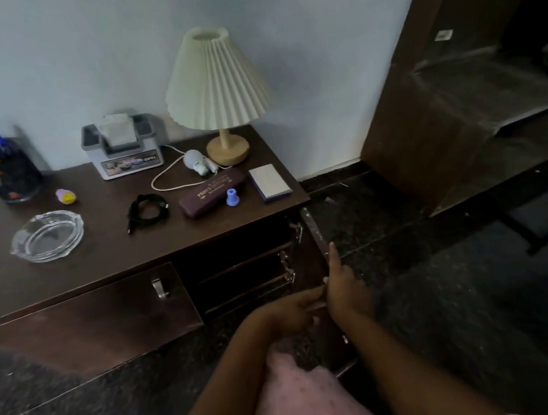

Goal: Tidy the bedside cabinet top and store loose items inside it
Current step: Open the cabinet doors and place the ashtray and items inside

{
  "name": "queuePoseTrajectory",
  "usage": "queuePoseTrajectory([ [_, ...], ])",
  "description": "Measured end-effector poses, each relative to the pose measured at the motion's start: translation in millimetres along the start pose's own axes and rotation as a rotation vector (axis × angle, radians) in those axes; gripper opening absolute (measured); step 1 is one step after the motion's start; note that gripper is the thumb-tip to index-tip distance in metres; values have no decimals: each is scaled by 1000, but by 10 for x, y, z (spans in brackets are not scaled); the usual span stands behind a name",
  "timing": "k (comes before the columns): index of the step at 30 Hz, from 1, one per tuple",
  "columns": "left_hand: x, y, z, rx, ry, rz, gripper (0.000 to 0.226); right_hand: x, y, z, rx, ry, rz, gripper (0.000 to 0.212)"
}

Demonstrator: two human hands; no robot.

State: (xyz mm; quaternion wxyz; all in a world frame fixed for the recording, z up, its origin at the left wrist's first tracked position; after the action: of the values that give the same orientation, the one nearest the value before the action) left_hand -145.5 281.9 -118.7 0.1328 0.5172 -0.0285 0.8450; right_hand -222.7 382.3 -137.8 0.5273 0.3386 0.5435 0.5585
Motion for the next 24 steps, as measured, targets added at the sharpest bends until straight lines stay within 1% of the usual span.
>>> queuePoseTrajectory([
  [2,149,18,-93,35,-7,-30,62,163,64,-66,20,75,69,67],
  [4,289,19,-190,1,-14,-75,62,333,116,-157,27,142,131,71],
  [5,343,19,-232,-19,-9,-92,62,398,128,-205,24,170,144,71],
  [7,397,19,-315,-1,-2,-105,60,467,125,-277,13,207,136,71],
  [9,380,9,-341,66,7,-89,59,464,104,-307,10,221,116,69],
  [11,342,26,-281,137,20,-6,58,422,86,-271,38,227,113,68],
  [13,295,101,-162,187,21,55,56,303,79,-207,180,288,121,69],
  [15,180,270,-20,338,50,-17,54,29,95,-180,311,342,36,64],
  [16,97,392,66,429,103,-41,54,-170,92,-170,300,360,-19,59],
  [17,13,519,164,507,158,-32,53,-405,82,-159,235,371,-90,52],
  [18,-79,654,272,564,197,-15,50,-666,57,-143,129,371,-182,48],
  [19,-138,777,406,612,215,3,45,-933,23,-122,-16,363,-284,46],
  [21,-266,1019,713,730,250,43,35,-1429,-39,-41,-378,344,-432,49],
  [22,-340,1137,880,806,267,99,30,-1642,-72,8,-512,331,-490,51],
  [23,-426,1239,1042,890,278,165,25,-1824,-110,50,-592,309,-542,53],
  [24,-543,1345,1179,969,295,230,23,-1979,-141,88,-632,280,-590,54],
])
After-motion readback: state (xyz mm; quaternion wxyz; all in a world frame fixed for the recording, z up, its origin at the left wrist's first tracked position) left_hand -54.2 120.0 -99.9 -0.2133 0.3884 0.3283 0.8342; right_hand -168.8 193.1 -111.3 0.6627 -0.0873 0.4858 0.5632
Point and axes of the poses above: each hand's wrist, its own z-axis away from the middle knuckle, its own y-axis out of the back of the hand, x = y × z, the point moved 1 cm from there along -z, towards the middle knuckle, and after that the axes turned 2 degrees about -y, right-handed, at the moved point
